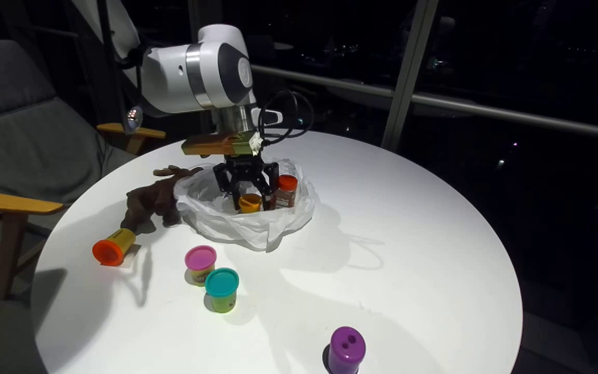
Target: Put the objects on the table into the plastic bag.
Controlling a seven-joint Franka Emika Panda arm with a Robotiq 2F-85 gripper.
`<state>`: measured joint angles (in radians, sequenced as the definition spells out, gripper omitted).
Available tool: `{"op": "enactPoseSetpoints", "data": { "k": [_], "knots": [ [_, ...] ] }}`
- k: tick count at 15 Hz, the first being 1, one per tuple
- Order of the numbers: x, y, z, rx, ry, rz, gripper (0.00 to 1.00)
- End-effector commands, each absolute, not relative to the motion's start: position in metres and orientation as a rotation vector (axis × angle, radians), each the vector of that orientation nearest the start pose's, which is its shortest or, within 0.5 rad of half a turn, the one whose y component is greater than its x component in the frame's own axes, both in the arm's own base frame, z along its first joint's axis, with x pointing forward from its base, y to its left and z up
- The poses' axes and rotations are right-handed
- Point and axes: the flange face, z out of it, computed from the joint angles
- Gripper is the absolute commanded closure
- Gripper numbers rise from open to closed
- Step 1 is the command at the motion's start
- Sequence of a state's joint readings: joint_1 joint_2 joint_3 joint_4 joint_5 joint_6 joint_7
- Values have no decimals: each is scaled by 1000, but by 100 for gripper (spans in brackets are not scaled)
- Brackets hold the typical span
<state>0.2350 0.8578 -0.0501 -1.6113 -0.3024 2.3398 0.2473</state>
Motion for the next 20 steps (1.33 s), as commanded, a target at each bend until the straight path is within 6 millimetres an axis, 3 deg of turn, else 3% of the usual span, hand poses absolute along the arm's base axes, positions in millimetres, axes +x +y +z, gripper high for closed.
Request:
{"op": "enactPoseSetpoints", "data": {
  "k": [1,3,7,9,15,20],
  "knots": [
    [637,111,154,-3410,-312,39,0],
    [620,103,172,-3389,-325,-2,0],
    [572,75,196,-3342,-289,82,0],
    [544,53,201,-3309,-76,128,0],
    [512,0,188,-3181,455,258,0],
    [509,-3,168,-3044,700,268,0]
  ]
}}
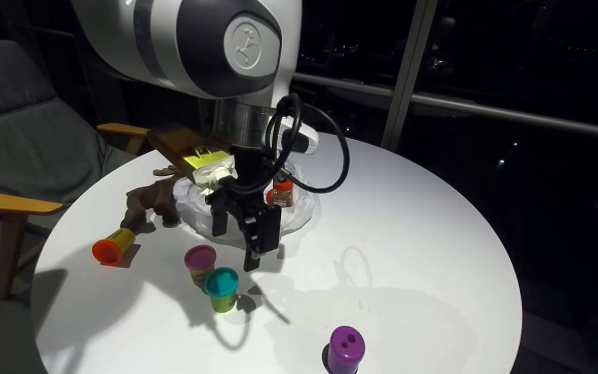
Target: Put the objects on the table into the plastic bag.
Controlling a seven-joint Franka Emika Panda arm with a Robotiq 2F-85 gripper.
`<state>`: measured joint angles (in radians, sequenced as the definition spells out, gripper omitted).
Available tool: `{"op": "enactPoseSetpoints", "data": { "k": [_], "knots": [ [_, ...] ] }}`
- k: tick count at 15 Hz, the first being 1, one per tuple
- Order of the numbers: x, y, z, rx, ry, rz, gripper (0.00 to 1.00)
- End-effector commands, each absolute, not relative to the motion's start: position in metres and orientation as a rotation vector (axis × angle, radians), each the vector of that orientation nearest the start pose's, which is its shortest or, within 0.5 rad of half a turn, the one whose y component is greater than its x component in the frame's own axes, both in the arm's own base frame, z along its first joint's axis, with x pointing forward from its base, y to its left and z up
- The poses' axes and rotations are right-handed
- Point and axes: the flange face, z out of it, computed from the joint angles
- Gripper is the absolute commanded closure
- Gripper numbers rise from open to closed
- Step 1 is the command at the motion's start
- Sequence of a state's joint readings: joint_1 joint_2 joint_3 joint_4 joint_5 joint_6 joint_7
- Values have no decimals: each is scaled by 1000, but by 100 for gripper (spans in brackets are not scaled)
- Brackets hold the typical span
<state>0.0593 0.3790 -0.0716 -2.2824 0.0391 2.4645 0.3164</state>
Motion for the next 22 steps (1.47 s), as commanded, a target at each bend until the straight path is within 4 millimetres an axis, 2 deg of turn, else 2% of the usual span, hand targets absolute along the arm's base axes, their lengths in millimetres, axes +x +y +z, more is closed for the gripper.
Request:
{"op": "enactPoseSetpoints", "data": {
  "k": [1,9,13,15,17,20,21,22],
  "knots": [
    [508,-2,165,-3022,756,264,0],
    [506,18,131,-2875,1158,205,0],
    [501,24,129,-2760,1339,82,0],
    [496,21,132,-2720,1407,38,0],
    [493,15,134,-2744,1427,22,0],
    [496,0,150,-2873,1272,51,0],
    [499,5,127,-2817,1339,64,0],
    [500,2,130,-2823,1337,59,0]
  ]
}}
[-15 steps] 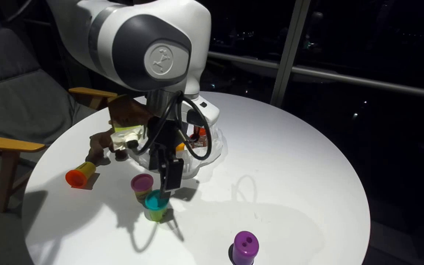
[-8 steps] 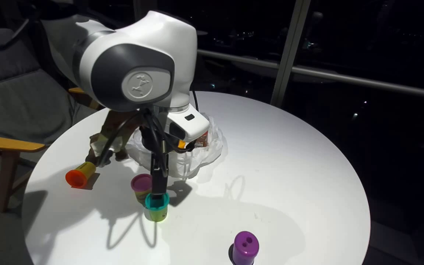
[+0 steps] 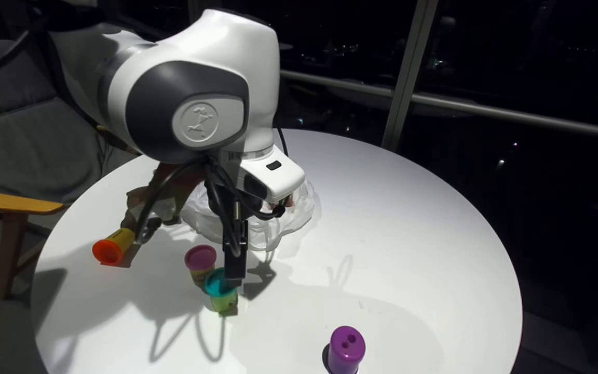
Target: Put the objects on the table into the plastic bag.
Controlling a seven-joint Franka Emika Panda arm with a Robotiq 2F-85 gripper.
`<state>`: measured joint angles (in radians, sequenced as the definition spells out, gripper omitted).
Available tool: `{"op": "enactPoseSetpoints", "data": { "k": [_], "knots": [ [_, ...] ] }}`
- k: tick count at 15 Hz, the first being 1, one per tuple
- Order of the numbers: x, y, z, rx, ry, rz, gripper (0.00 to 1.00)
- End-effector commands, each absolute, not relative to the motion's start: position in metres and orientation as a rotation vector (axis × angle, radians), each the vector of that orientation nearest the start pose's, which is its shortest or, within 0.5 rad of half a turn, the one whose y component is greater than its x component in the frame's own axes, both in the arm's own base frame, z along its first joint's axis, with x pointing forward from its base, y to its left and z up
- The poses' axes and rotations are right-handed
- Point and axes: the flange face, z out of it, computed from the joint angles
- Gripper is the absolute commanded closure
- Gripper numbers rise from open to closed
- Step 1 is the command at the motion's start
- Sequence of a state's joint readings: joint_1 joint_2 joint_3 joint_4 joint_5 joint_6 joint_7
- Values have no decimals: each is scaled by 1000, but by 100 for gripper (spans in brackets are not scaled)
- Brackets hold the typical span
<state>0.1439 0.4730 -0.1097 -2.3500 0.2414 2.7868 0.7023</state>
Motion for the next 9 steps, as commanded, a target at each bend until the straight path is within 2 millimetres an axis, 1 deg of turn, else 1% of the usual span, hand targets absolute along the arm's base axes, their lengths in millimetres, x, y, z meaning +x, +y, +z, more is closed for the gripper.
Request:
{"op": "enactPoseSetpoints", "data": {
  "k": [1,6,9],
  "knots": [
    [500,2,129,-2823,1339,62,0],
    [498,4,123,-2829,1334,78,0],
    [493,-1,127,-2840,1340,62,0]
  ]
}}
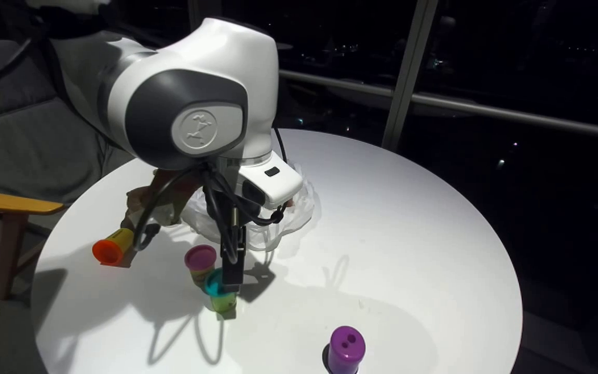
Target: Put the objects on the table into the plastic bag.
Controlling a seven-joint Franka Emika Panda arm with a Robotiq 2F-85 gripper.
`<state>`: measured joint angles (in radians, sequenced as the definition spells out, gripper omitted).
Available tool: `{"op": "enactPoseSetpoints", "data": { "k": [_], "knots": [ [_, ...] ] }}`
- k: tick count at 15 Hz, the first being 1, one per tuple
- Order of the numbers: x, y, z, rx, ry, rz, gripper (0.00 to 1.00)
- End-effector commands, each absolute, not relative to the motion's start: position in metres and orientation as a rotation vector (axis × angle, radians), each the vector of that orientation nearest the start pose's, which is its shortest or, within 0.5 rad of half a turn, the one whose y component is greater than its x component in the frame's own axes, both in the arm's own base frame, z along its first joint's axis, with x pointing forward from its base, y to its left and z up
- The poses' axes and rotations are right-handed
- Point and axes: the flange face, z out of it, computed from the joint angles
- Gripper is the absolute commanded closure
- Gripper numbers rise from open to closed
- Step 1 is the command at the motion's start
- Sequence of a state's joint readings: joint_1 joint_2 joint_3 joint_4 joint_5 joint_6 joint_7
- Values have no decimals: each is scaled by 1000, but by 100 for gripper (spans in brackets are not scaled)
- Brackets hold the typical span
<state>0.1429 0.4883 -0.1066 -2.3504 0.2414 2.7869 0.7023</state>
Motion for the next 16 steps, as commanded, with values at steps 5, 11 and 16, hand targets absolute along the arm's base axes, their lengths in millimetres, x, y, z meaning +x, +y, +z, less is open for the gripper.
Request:
{"op": "enactPoseSetpoints", "data": {
  "k": [5,11,16],
  "knots": [
    [481,-9,127,-2883,1291,110,0],
    [474,-9,118,-2914,1218,219,9],
    [477,-12,120,-2869,1238,213,58]
  ]
}}
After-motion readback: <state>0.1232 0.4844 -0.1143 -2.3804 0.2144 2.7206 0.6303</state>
